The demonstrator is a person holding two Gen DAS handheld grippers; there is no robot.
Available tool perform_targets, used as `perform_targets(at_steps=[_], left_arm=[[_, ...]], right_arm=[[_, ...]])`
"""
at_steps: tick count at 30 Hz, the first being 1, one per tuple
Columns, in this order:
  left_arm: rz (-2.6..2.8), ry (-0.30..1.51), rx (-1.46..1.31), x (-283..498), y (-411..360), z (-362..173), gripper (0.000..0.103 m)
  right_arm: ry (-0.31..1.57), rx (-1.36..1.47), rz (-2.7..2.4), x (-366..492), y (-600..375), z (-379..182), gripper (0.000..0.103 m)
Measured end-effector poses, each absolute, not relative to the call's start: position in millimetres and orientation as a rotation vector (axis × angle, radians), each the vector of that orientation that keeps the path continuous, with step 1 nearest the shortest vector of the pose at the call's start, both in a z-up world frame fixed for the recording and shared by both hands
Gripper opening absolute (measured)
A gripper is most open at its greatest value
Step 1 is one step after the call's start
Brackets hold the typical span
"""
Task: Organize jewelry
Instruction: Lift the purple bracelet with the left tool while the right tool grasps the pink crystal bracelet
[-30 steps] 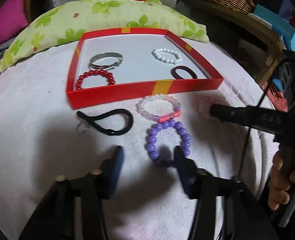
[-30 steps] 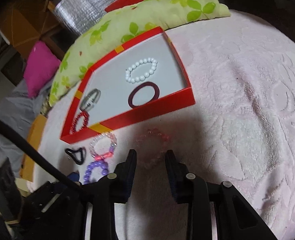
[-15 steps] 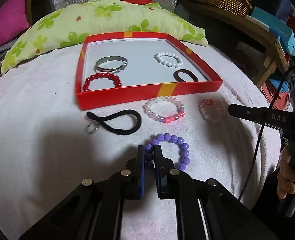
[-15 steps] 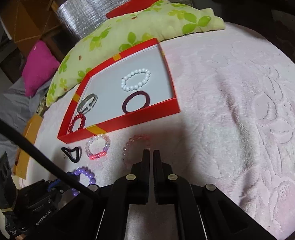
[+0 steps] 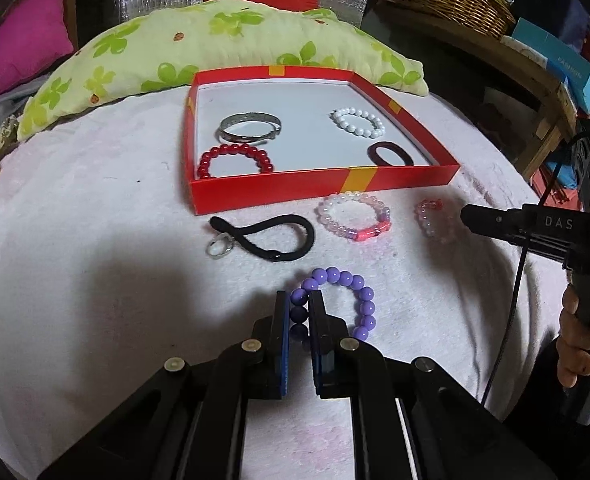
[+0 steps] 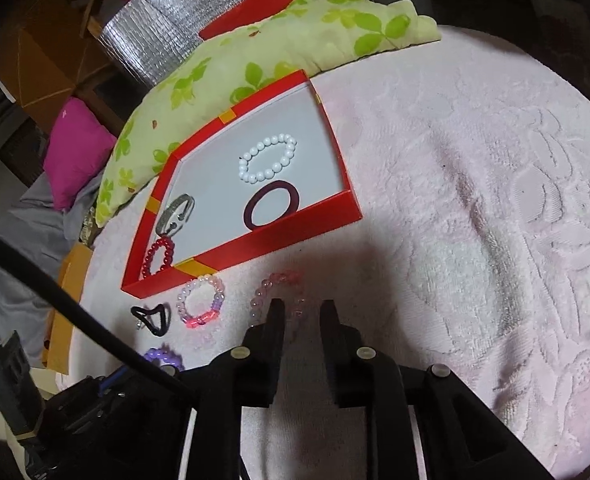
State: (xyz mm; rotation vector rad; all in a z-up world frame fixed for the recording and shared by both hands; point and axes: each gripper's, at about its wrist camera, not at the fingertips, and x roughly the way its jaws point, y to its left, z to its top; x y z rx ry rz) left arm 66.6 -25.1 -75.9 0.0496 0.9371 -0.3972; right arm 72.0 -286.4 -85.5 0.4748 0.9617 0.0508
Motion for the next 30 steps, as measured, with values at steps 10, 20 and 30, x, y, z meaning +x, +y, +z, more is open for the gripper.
perform_targets(at_steps=[10,20,30], left_arm=[[-0.384,0.983,0.055,67,-20,-83,0.035],[-0.449,0.964,-0.012,62,-16,-76,0.065],[-0.441,0.981,0.059,57,-23,-88,0.070]], right_arm=[[0.969,0.290,0.022,80,-263,-94,0.012],[0.965,0.320,0.003,70,-283,-87,0.009],[0.977,0.410,0.041,65,-294,-82,0.039]])
